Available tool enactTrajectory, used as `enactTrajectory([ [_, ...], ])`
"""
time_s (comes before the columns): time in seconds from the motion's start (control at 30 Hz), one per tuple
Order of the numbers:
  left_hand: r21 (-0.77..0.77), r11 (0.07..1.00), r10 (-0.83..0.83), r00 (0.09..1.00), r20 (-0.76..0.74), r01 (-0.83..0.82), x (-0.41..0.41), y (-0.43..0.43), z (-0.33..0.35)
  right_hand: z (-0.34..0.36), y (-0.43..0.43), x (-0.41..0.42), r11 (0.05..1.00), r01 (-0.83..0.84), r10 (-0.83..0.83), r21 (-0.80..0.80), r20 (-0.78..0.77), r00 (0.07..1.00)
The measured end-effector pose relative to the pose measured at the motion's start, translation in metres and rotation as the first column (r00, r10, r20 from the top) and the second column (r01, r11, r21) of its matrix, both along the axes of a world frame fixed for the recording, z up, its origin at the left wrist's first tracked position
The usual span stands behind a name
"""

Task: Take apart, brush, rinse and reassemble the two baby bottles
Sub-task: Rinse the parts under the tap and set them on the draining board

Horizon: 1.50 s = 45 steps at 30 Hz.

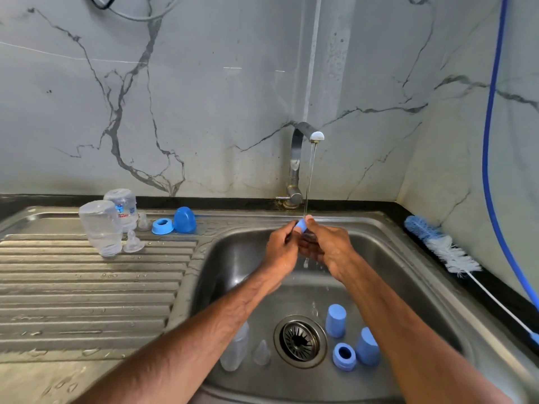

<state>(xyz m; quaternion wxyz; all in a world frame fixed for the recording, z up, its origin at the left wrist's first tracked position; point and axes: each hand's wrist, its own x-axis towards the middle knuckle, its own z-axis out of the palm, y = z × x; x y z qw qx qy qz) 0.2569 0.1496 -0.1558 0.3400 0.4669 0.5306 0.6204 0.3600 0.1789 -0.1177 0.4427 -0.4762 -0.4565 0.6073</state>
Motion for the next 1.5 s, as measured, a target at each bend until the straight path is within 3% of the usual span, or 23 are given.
enactTrajectory([
  [0.13, -0.056, 0.998, 0.045, 0.968, 0.246, -0.032, -0.004, 0.003, 0.007, 0.003, 0.003, 0.002, 0.997, -0.071, 0.071, 0.003, 0.05, 0.996],
  [0.2, -0.054, 0.996, 0.075, 0.969, 0.237, -0.064, -0.004, 0.002, 0.01, 0.004, 0.004, 0.002, 0.994, -0.102, 0.1, -0.047, -0.046, 0.994],
  [0.3, 0.009, 0.99, 0.137, 0.988, 0.066, -0.138, -0.007, -0.001, 0.011, 0.008, 0.003, 0.003, 0.964, -0.204, 0.157, -0.17, -0.255, 0.954],
  [0.37, 0.061, 0.987, 0.153, 0.985, -0.081, -0.148, -0.008, -0.003, 0.012, 0.008, 0.002, 0.004, 0.953, -0.215, 0.148, -0.214, -0.291, 0.945],
  [0.53, 0.215, 0.969, 0.211, 0.867, -0.451, -0.124, -0.008, -0.006, 0.017, 0.005, 0.001, 0.001, 0.987, -0.072, 0.056, -0.144, -0.113, 0.992],
  [0.6, 0.193, 0.974, 0.208, 0.794, -0.572, -0.116, -0.008, -0.004, 0.017, 0.005, 0.0, 0.001, 0.983, -0.131, 0.116, -0.128, -0.117, 0.986],
  [0.7, 0.196, 0.976, 0.199, 0.773, -0.602, -0.098, -0.009, -0.002, 0.017, 0.005, -0.003, 0.002, 0.964, -0.257, 0.248, -0.074, -0.119, 0.962],
  [0.87, 0.196, 0.98, 0.145, 0.826, -0.545, -0.042, -0.015, -0.006, 0.024, 0.006, 0.002, 0.006, 0.929, -0.334, 0.278, -0.158, -0.298, 0.913],
  [1.0, 0.252, 0.968, 0.145, 0.815, -0.561, 0.001, -0.017, -0.007, 0.027, 0.005, 0.007, 0.01, 0.917, -0.355, 0.276, -0.183, -0.355, 0.893],
  [1.07, 0.239, 0.971, 0.147, 0.813, -0.564, -0.01, -0.022, -0.008, 0.028, 0.003, 0.006, 0.009, 0.942, -0.302, 0.255, -0.145, -0.272, 0.928],
  [1.13, 0.187, 0.981, 0.148, 0.82, -0.554, -0.05, -0.028, -0.004, 0.025, -0.004, 0.005, 0.006, 0.979, -0.205, 0.205, 0.006, 0.03, 0.978],
  [1.2, 0.08, 0.991, 0.134, 0.851, -0.508, -0.108, -0.032, -0.001, 0.022, -0.011, 0.003, 0.003, 0.959, -0.164, 0.07, 0.23, 0.366, 0.928],
  [1.23, 0.017, 0.991, 0.124, 0.87, -0.477, -0.132, -0.033, 0.002, 0.021, -0.011, 0.002, 0.001, 0.935, -0.158, 0.003, 0.319, 0.436, 0.9],
  [1.37, -0.174, 0.964, 0.156, 0.957, -0.243, -0.201, -0.037, 0.027, 0.03, -0.008, 0.001, -0.005, 0.79, -0.168, -0.176, 0.59, 0.48, 0.86],
  [1.5, -0.229, 0.956, 0.189, 0.982, -0.006, -0.186, -0.034, 0.049, 0.049, -0.012, 0.003, -0.002, 0.784, -0.155, -0.216, 0.602, 0.497, 0.841],
])
